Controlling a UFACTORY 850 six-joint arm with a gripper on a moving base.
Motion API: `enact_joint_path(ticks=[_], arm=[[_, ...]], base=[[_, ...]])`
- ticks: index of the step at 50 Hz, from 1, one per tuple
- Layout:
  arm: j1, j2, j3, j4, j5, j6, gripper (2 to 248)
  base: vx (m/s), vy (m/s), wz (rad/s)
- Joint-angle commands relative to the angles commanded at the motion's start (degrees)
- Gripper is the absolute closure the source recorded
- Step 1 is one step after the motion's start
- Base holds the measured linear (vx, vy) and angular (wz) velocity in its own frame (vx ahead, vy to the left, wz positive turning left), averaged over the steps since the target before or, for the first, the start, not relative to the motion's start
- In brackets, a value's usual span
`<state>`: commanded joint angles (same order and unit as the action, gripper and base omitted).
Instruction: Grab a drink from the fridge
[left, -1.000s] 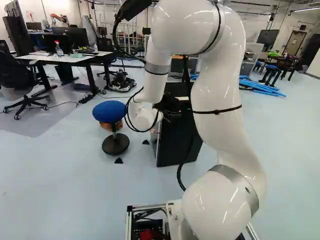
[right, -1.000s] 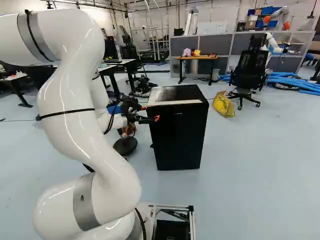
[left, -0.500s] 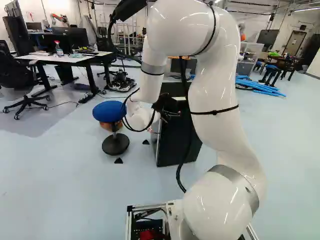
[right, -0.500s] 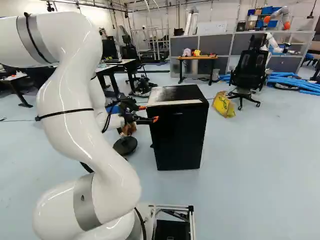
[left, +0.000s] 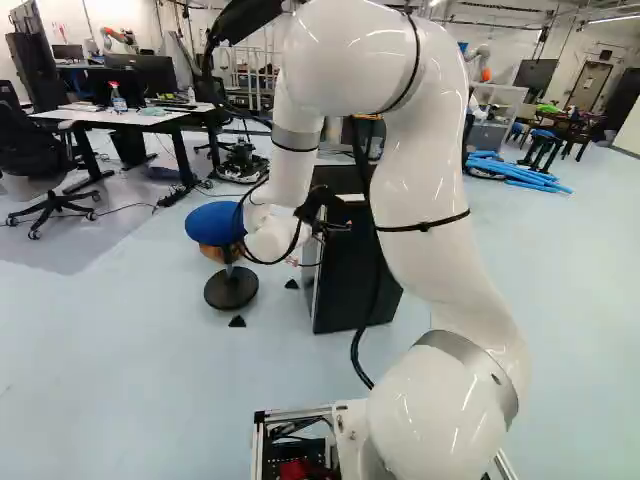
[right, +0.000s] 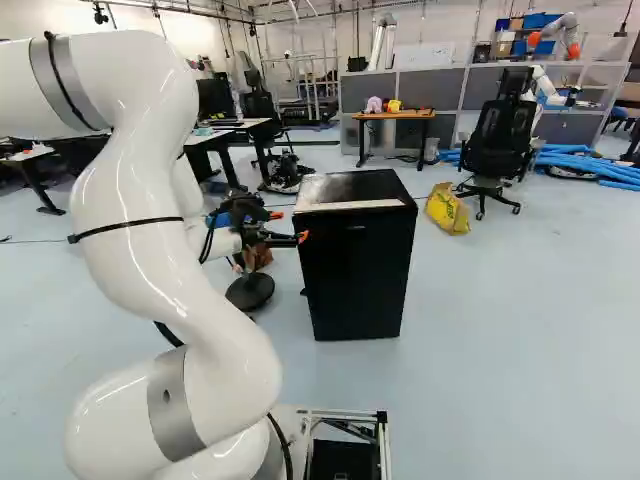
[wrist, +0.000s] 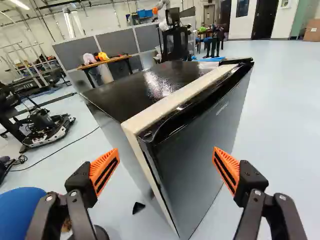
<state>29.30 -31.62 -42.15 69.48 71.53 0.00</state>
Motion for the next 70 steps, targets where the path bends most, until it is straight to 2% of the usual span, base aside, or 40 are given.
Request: enact_joint_path(ticks=[70], arm=[[-1.4, -1.09, -1.8, 4.46, 0.0, 0.0, 3]], base=[[0.0, 0.0, 0.0]])
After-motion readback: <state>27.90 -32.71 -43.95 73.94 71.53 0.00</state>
